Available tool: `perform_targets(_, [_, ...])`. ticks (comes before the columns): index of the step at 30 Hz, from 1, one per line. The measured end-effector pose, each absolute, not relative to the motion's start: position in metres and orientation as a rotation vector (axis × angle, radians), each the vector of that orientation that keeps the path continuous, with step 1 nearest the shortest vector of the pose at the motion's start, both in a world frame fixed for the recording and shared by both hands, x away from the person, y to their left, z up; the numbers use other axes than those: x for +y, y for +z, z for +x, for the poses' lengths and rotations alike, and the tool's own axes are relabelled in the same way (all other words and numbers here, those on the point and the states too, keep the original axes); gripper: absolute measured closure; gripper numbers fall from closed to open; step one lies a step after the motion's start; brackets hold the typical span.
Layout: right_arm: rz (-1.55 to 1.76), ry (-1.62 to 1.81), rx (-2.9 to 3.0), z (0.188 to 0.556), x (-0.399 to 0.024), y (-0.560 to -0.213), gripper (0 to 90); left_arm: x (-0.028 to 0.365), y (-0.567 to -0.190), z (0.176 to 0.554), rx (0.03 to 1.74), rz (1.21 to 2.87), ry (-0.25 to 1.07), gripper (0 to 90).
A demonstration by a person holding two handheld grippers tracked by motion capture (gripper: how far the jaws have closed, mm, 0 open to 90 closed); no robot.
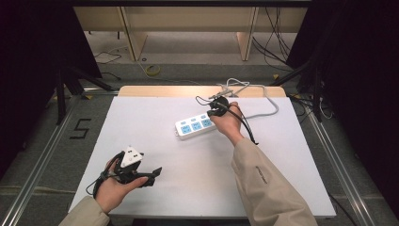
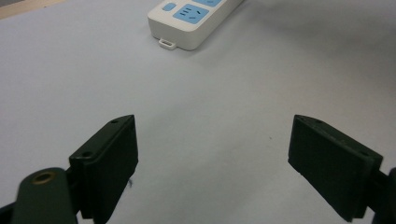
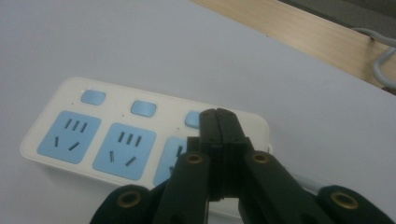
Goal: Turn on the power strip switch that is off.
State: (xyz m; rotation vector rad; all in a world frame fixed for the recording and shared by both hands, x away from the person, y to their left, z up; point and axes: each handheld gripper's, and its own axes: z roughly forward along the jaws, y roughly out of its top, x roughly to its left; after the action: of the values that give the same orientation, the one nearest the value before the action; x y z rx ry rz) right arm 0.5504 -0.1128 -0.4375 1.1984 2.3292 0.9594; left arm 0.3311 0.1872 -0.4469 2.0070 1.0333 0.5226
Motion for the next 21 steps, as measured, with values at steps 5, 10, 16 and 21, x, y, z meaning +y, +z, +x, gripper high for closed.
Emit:
perform_targets(5, [1.204, 0.959, 2.333, 0.553, -0.109, -0.44, 90.0, 0.187, -0.447, 0.331, 1.033, 2.006, 0.522, 15.4])
perform_targets(10, [1.195, 0.956, 2.339, 0.555, -0.103, -0.441, 90.0, 0.187, -0.446, 0.331, 1.028, 2.009, 0.527, 15.4])
perform_targets(16, [1.188, 0.952, 2.343, 0.558, -0.097, -0.439, 90.0, 0.186, -0.446, 0.331, 1.026, 2.012, 0.527, 15.4])
perform_targets(21, [1.191, 0.948, 2.347, 0.56, -0.093, -0.441, 90.0, 0.186, -0.446, 0.331, 1.024, 2.009, 0.527, 15.4])
